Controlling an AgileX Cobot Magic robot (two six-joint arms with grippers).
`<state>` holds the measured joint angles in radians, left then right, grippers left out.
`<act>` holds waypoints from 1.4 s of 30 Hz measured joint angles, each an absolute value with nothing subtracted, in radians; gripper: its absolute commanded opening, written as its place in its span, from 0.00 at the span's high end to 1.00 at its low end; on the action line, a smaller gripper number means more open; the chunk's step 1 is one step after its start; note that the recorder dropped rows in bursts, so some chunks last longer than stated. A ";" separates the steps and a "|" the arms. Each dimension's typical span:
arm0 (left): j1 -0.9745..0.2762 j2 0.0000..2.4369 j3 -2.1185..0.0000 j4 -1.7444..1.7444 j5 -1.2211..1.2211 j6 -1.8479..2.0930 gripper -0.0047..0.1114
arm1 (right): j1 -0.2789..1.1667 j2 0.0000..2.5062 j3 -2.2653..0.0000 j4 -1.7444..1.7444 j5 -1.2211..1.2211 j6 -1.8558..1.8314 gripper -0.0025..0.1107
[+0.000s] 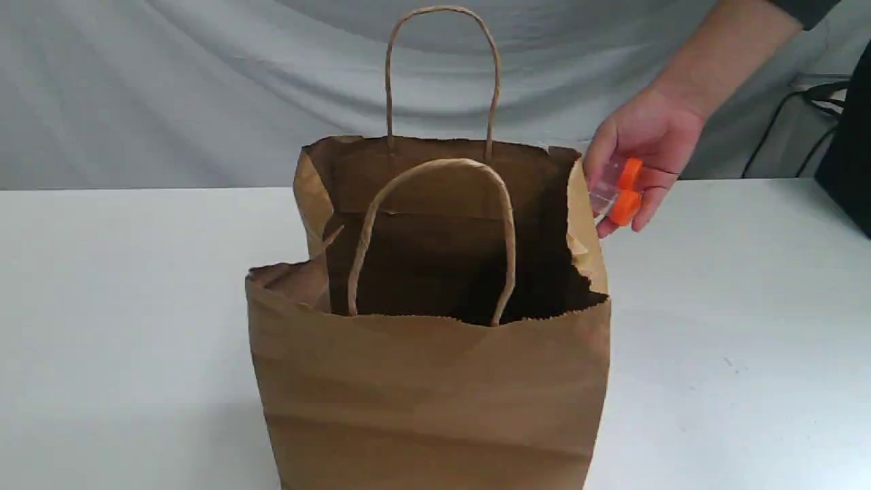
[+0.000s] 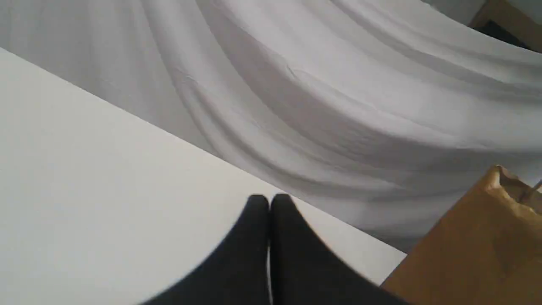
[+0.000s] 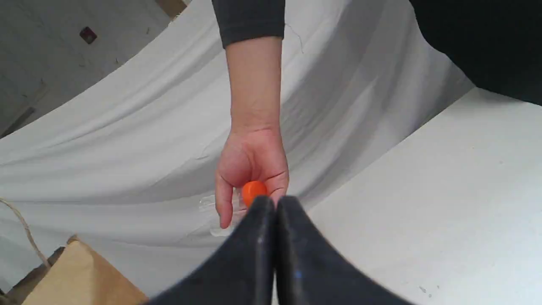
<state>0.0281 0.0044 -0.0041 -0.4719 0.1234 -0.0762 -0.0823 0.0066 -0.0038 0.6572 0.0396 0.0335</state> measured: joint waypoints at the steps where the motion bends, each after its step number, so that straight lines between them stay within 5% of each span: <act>1: 0.028 0.004 -0.004 -0.475 0.123 -0.076 0.96 | -0.082 0.007 -0.004 0.657 0.040 0.034 0.98; 22: 0.028 0.003 -0.127 -0.539 0.131 0.000 0.96 | -0.082 0.007 -0.004 0.657 0.040 0.034 0.98; 31: 0.028 0.033 -0.355 -0.568 0.438 0.226 0.96 | -0.082 0.007 -0.004 0.657 0.040 0.034 0.98; 42: 0.028 0.407 -0.676 -0.936 0.814 0.859 0.96 | -0.082 0.007 -0.004 0.657 0.040 0.033 0.98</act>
<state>0.0281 0.4072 -0.6761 -0.9358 0.8141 0.8592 -0.0823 0.0066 -0.0038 0.6572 0.0396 0.0329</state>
